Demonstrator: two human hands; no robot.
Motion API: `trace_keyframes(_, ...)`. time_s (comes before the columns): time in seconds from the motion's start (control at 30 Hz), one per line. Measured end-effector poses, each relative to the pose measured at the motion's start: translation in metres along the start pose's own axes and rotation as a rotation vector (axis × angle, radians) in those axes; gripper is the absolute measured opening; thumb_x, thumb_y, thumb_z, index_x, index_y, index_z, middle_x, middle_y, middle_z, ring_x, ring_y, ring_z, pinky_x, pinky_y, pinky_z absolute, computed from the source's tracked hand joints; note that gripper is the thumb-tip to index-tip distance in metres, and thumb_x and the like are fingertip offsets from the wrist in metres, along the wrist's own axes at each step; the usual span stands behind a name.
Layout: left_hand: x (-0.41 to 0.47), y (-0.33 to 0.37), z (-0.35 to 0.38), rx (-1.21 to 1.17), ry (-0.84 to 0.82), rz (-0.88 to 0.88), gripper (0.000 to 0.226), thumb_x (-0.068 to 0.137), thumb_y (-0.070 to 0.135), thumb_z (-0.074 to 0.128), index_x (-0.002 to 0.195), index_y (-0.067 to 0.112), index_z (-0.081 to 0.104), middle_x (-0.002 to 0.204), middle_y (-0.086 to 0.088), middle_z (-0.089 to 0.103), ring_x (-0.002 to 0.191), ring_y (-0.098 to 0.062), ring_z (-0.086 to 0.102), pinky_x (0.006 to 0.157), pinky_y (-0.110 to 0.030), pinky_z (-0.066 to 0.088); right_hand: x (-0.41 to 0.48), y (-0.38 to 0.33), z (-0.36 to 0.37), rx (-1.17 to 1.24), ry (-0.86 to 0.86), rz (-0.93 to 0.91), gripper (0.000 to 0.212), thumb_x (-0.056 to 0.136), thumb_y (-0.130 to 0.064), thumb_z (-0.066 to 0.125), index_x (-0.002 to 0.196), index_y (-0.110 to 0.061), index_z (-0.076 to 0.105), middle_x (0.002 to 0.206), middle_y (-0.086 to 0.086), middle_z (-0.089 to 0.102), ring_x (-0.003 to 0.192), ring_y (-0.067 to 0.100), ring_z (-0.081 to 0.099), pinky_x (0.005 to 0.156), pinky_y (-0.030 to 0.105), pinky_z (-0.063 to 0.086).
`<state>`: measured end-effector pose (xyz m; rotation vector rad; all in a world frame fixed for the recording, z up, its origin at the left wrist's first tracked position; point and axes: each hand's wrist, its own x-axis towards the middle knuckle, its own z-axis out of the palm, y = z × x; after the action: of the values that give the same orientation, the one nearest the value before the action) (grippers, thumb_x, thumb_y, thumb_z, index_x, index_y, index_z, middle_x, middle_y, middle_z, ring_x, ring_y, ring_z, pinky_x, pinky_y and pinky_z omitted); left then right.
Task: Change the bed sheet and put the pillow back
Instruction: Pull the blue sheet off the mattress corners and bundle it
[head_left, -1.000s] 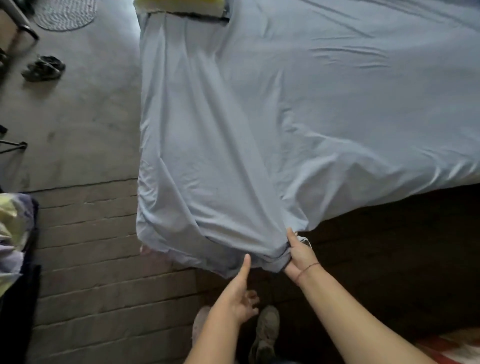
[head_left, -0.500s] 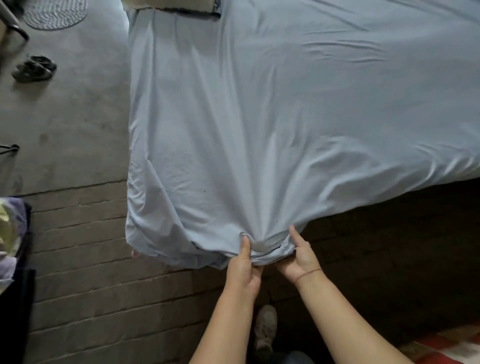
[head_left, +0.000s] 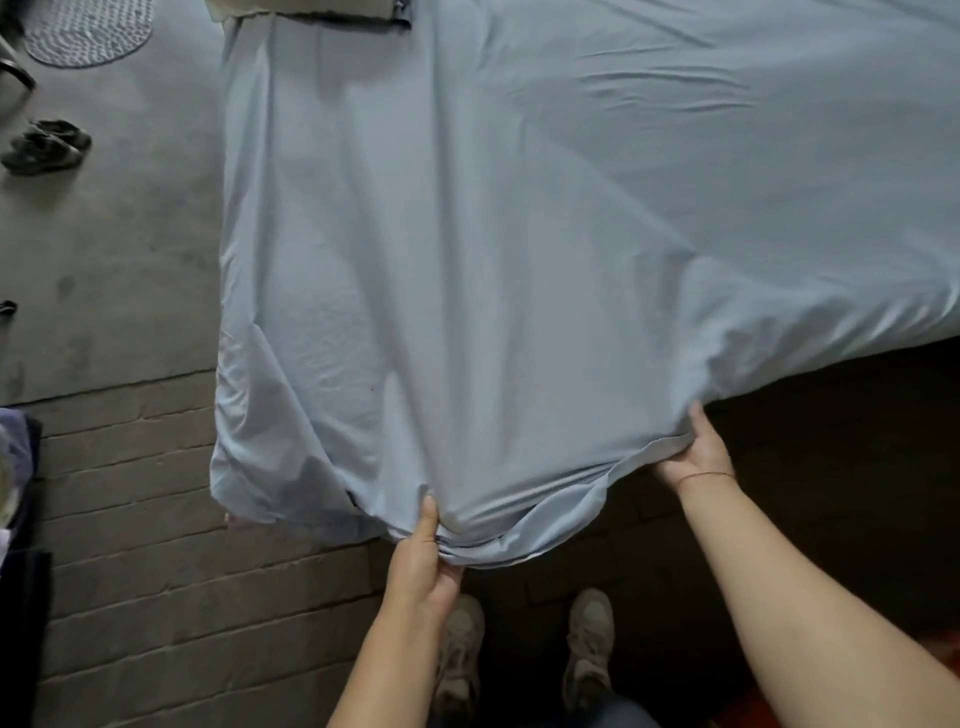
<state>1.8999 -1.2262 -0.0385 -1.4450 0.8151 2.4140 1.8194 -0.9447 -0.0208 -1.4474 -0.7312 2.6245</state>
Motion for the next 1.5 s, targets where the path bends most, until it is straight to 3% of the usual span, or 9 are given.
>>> trace_keyframes(0.27, -0.020, -0.083, 0.082, -0.009, -0.079, -0.081, 0.057, 0.084, 0.037, 0.062, 0.129, 0.002, 0.055, 0.123, -0.022, 0.063, 0.111, -0.034, 0.062, 0.099, -0.050, 0.046, -0.028, -0.047, -0.035, -0.224, -0.121, 0.048, 0.016, 0.088, -0.026, 0.065, 0.099, -0.017, 0.072, 0.104, 0.012, 0.072, 0.097, 0.031, 0.067, 0.079, 0.055, 0.054)
trace_keyframes(0.4, -0.043, -0.134, 0.154, 0.029, -0.175, -0.139, 0.060, 0.069, 0.035, 0.075, 0.116, 0.000, 0.061, 0.114, -0.022, 0.068, 0.101, -0.031, 0.068, 0.093, -0.045, 0.053, -0.030, -0.056, -0.051, -0.281, -0.169, 0.145, 0.090, 0.044, -0.024, 0.097, 0.124, -0.009, 0.060, 0.122, 0.021, 0.064, 0.114, 0.036, 0.061, 0.095, 0.058, 0.046)
trace_keyframes(0.63, -0.048, -0.169, 0.191, 0.142, -0.185, -0.226, 0.049, 0.068, 0.020, 0.075, 0.110, -0.002, 0.064, 0.096, -0.019, 0.072, 0.085, -0.029, 0.069, 0.078, -0.040, 0.057, -0.034, -0.054, -0.063, -0.334, -0.326, 0.157, 0.039, 0.078, -0.004, 0.061, 0.116, -0.004, 0.061, 0.117, 0.022, 0.066, 0.103, 0.032, 0.066, 0.093, 0.045, 0.050)
trace_keyframes(0.77, -0.031, -0.160, 0.182, 0.222, -0.172, -0.117, 0.018, 0.086, 0.015, 0.066, 0.096, 0.001, 0.064, 0.080, -0.012, 0.074, 0.070, -0.022, 0.071, 0.069, -0.035, 0.057, -0.024, -0.055, -0.057, -0.448, -0.305, 0.148, 0.079, 0.058, -0.018, 0.090, 0.125, 0.004, 0.054, 0.119, 0.027, 0.063, 0.109, 0.039, 0.062, 0.091, 0.042, 0.054)
trace_keyframes(0.93, -0.024, -0.149, 0.167, 0.283, -0.190, -0.120, 0.027, 0.083, 0.019, 0.066, 0.100, -0.002, 0.064, 0.090, -0.015, 0.074, 0.080, -0.024, 0.071, 0.070, -0.034, 0.059, -0.003, -0.058, -0.036, -0.319, -0.247, 0.275, 0.073, 0.066, -0.029, 0.084, 0.125, 0.000, 0.054, 0.119, 0.027, 0.063, 0.105, 0.041, 0.065, 0.084, 0.053, 0.055)
trace_keyframes(1.03, -0.019, -0.147, 0.162, 0.285, -0.219, -0.149, 0.031, 0.087, 0.019, 0.064, 0.108, -0.003, 0.063, 0.101, -0.017, 0.073, 0.089, -0.027, 0.070, 0.073, -0.035, 0.059, 0.017, -0.071, -0.020, -0.286, -0.152, 0.192, 0.105, 0.044, -0.033, 0.096, 0.135, -0.006, 0.051, 0.128, 0.024, 0.060, 0.117, 0.041, 0.057, 0.094, 0.058, 0.046)
trace_keyframes(1.2, -0.016, -0.144, 0.159, 0.255, -0.243, -0.160, 0.045, 0.079, 0.021, 0.064, 0.118, -0.002, 0.060, 0.113, -0.018, 0.070, 0.105, -0.030, 0.066, 0.081, -0.037, 0.059, 0.052, -0.108, -0.014, -0.170, -0.016, 0.039, 0.079, 0.059, -0.024, 0.083, 0.132, -0.011, 0.055, 0.096, 0.013, 0.074, 0.079, 0.030, 0.073, 0.064, 0.048, 0.057)
trace_keyframes(1.33, -0.008, -0.145, 0.150, 0.192, -0.219, -0.123, 0.050, 0.078, 0.021, 0.066, 0.123, -0.001, 0.058, 0.118, -0.018, 0.067, 0.112, -0.033, 0.063, 0.097, -0.044, 0.051, 0.077, -0.149, -0.019, -0.155, -0.024, 0.069, 0.036, 0.082, -0.028, 0.071, 0.110, -0.007, 0.061, 0.078, 0.015, 0.074, 0.081, 0.034, 0.068, 0.098, 0.054, 0.044)
trace_keyframes(1.5, 0.002, -0.158, 0.145, 0.137, -0.060, -0.045, 0.054, 0.077, 0.023, 0.068, 0.124, -0.002, 0.058, 0.118, -0.023, 0.066, 0.112, -0.036, 0.062, 0.099, -0.046, 0.047, 0.106, -0.205, -0.035, -0.145, -0.181, 0.158, 0.079, 0.014, -0.018, 0.100, 0.088, -0.004, 0.076, 0.099, 0.018, 0.072, 0.086, 0.034, 0.071, 0.071, 0.051, 0.058)
